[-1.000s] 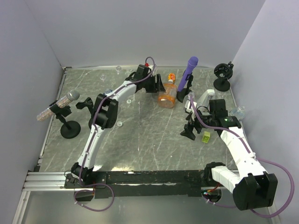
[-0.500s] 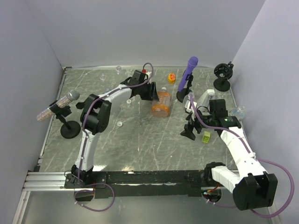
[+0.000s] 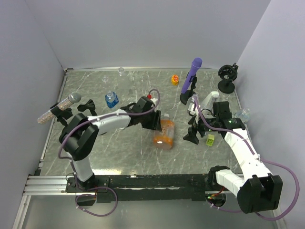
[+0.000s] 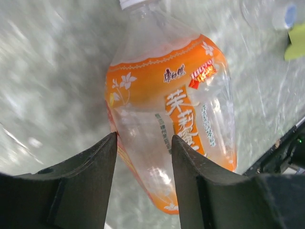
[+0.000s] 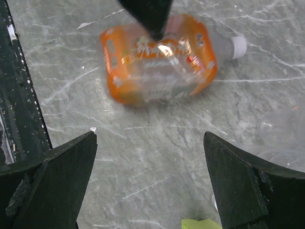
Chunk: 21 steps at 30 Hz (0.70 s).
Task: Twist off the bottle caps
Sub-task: Move the plastic bottle to the center of the board.
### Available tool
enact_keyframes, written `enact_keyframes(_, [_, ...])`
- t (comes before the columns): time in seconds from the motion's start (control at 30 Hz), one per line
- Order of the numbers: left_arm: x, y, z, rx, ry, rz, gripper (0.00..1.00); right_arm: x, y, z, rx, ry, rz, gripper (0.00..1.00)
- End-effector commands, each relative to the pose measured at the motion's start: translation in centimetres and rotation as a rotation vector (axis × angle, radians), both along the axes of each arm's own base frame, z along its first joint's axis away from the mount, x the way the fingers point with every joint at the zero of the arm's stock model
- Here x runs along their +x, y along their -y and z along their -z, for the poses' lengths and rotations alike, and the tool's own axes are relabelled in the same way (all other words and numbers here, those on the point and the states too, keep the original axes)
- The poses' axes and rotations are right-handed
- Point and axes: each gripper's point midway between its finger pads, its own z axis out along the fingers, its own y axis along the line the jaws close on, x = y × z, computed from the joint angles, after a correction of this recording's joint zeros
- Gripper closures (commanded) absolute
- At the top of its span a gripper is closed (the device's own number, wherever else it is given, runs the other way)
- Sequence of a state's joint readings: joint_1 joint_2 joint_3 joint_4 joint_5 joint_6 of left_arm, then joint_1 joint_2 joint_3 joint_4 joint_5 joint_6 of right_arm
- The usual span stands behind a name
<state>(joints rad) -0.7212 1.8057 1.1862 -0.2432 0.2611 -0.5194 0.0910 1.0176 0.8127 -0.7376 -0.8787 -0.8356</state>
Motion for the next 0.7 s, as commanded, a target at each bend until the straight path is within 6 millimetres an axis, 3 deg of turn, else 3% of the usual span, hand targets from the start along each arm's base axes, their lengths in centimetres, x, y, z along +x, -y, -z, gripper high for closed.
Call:
enact_keyframes(0.0, [-1.7,1.5,-3.4,-0.063,0.083,-0.064,0.46,0.0,-0.5,-1.4,0.041,0.023,-0.036,0.01])
enact_keyframes(0.17, [-2.1,0.8,-6.2,-0.110,0.152,-0.141,0.41,0.0,-0.5,-1.7,0.044,0.034,-0.031,0.01])
enact_keyframes(0.37, [-1.5,0.9,-9.9,-0.193,0.233,-0.163,0.20,0.5,0.0,-2.9,0.062,0.055,0.015,0.01])
enact_keyframes(0.57, [-0.1,2.0,-11.8,-0.240,0.290,-0.162,0.01,0.0,0.3,-9.0,0.212,0.078,0.056,0.01])
enact_keyframes(0.67, [0.5,3.1,-11.7,-0.251,0.282,-0.157,0.03,-0.4,0.5,-11.6,0.212,0.093,0.054,0.01])
